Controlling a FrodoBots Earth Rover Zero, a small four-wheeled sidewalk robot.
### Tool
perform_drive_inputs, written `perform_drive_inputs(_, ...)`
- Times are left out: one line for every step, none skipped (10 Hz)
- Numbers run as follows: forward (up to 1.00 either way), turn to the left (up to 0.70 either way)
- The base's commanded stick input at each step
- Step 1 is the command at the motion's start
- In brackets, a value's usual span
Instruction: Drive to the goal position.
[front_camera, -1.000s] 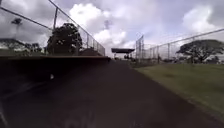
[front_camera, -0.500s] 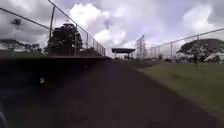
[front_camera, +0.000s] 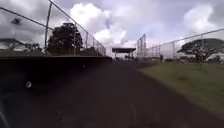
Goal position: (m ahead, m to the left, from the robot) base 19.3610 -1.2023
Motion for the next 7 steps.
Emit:
perform_drive_inputs(0.85,0.00)
perform_drive_inputs(0.85,0.00)
perform_drive_inputs(0.85,0.00)
perform_drive_inputs(0.85,0.00)
perform_drive_inputs(0.85,0.00)
perform_drive_inputs(0.85,0.00)
perform_drive_inputs(0.85,0.00)
